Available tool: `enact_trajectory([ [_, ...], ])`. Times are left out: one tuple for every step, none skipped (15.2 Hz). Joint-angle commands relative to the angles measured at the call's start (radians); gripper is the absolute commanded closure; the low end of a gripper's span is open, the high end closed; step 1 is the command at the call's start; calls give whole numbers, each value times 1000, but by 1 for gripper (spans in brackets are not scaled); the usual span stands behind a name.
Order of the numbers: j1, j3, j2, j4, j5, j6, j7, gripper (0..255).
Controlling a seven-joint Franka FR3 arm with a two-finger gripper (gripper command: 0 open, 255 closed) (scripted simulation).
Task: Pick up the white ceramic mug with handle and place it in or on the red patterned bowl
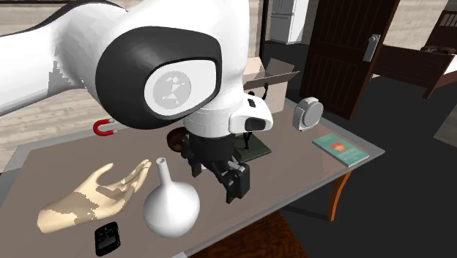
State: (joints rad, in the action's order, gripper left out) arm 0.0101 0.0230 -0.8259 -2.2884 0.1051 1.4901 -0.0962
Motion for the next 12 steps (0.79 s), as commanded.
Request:
enact_trajectory([
  [0, 0, 0, 0, 0, 0, 0, 0],
  [4, 18, 13, -11, 11, 27, 15, 0],
  [9, 36, 27, -20, 21, 54, 29, 0],
  [13, 54, 43, -28, 31, 82, 44, 0],
  [17, 72, 60, -35, 40, 109, 58, 0],
  [22, 90, 78, -41, 49, 137, 73, 0],
  [26, 108, 98, -45, 57, 165, 87, 0],
  [30, 126, 119, -48, 65, 192, 102, 0],
  [33, 144, 141, -49, 72, 219, 116, 0],
  [36, 162, 164, -49, 78, 247, 130, 0],
  [39, 180, 188, -48, 83, 274, 145, 0],
  [41, 198, 214, -45, 87, 301, 160, 0],
])
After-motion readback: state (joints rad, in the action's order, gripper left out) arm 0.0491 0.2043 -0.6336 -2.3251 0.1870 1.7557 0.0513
